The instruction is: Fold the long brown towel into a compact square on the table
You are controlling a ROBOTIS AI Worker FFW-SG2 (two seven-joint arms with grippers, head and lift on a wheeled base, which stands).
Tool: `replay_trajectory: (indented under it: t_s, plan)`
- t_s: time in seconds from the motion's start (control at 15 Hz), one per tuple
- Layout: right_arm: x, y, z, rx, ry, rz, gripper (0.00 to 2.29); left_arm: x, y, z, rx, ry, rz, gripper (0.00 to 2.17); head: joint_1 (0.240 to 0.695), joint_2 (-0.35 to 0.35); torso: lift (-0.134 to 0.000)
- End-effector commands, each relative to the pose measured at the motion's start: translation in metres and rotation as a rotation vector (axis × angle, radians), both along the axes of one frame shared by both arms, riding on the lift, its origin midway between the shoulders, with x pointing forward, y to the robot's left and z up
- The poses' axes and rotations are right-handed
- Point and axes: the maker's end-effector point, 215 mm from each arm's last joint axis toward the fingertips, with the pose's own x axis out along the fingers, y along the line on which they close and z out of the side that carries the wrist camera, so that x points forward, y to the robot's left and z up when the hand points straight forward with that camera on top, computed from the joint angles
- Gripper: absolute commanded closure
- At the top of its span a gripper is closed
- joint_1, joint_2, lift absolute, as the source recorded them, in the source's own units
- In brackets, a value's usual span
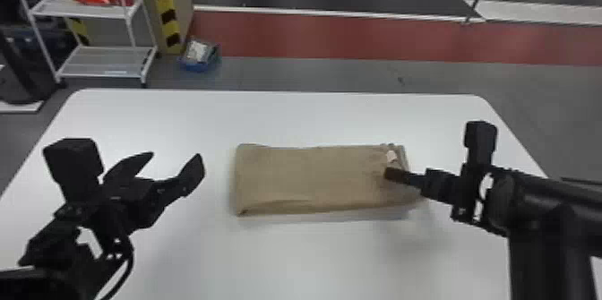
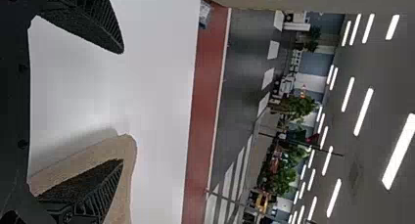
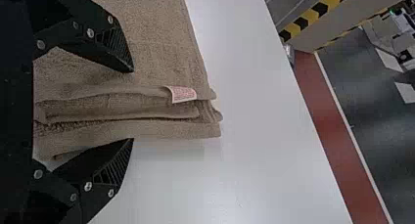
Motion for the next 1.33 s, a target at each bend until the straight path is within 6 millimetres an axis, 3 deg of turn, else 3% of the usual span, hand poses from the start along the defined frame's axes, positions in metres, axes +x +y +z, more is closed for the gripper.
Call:
replay_trajectory:
  t_s: [0.0, 0.07, 0.2, 0.33, 0.47, 1.0, 1.13, 1.27]
  plan:
    - [0.000, 0.005, 0.002, 0.029, -0.009, 0.008, 0.76, 0.009, 0.010, 0.039, -0.007, -0.205, 0.045, 0.09, 0.695, -0.102, -0.123]
    - [0.000, 0.005, 0.002, 0.032, -0.010, 0.010, 0.95, 0.010, 0.015, 0.043, -0.006, -0.250, 0.068, 0.09, 0.695, -0.097, -0.123]
    - [0.000, 0.006, 0.003, 0.038, -0.013, 0.014, 1.37, 0.011, 0.014, 0.031, -0.006, -0.238, 0.074, 0.09, 0.695, -0.079, -0.123]
    - [-0.004, 0.004, 0.000, 0.045, -0.009, 0.007, 1.65, 0.010, 0.015, 0.026, -0.006, -0.228, 0.081, 0.09, 0.695, -0.075, -0.123]
    - [-0.004, 0.001, 0.008, 0.066, -0.030, -0.002, 1.69, 0.009, 0.015, 0.025, -0.005, -0.226, 0.079, 0.09, 0.695, -0.077, -0.123]
    - [-0.009, -0.060, 0.085, 0.117, -0.140, -0.107, 1.69, 0.008, 0.015, 0.022, 0.000, -0.220, 0.070, 0.09, 0.695, -0.122, -0.123]
    - [-0.006, -0.056, 0.119, 0.115, -0.206, -0.091, 1.69, 0.007, 0.015, 0.021, 0.000, -0.218, 0.070, 0.09, 0.695, -0.142, -0.123]
    - [0.001, -0.032, 0.147, 0.105, -0.266, -0.048, 1.69, 0.006, 0.017, 0.022, 0.001, -0.220, 0.073, 0.09, 0.695, -0.141, -0.123]
